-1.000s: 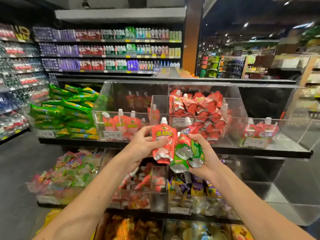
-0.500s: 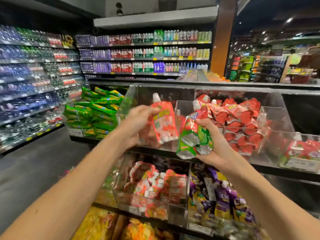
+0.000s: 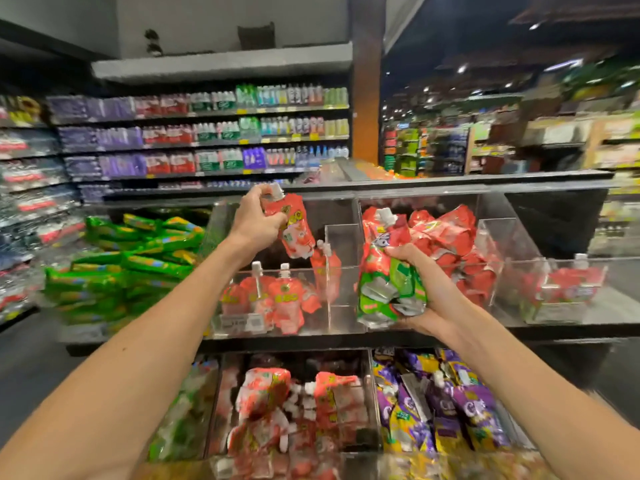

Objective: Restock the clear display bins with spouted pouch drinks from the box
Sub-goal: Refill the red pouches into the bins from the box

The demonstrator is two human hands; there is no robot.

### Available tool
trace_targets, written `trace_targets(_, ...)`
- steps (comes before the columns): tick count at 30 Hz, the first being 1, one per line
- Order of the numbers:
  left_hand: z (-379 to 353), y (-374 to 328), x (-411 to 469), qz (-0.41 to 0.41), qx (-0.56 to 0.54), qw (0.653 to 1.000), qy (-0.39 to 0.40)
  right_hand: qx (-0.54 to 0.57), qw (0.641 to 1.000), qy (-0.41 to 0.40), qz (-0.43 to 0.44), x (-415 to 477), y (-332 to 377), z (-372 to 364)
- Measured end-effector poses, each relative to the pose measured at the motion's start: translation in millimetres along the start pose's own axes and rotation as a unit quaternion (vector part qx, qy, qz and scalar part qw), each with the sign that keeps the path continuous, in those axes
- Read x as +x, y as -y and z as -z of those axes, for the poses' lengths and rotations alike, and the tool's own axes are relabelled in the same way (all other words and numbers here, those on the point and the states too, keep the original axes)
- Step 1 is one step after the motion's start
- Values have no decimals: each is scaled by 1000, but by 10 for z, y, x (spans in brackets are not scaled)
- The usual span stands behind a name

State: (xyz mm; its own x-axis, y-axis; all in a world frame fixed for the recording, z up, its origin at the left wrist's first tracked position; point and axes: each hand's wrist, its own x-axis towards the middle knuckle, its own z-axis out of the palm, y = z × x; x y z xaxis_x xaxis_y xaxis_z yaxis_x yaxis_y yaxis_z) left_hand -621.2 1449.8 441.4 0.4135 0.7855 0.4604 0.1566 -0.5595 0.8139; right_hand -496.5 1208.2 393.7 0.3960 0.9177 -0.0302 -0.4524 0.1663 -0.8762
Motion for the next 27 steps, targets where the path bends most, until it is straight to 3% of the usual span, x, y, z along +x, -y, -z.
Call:
trace_targets(7, -303, 177, 166, -44, 87, 993, 71, -10, 1000, -7, 12, -44, -96, -90)
trace_targets(10, -320, 255, 221, -12, 132, 981, 144, -17, 1000, -14, 14, -55, -111, -130)
trace_targets(15, -302, 362, 260, -13, 276, 895, 352, -17, 999, -26, 27, -25, -140, -216)
trace_targets(17, -316, 348, 267, 1, 302, 865, 400, -29, 999, -28, 25, -10, -143, -279)
trace_targets(23, -403, 258, 259, 31, 351, 816, 458, -42, 999, -26, 22, 46, -150, -393)
trace_targets(27, -353, 199, 217, -11, 327, 831, 450, -54, 998, -21, 15, 79, -165, -404)
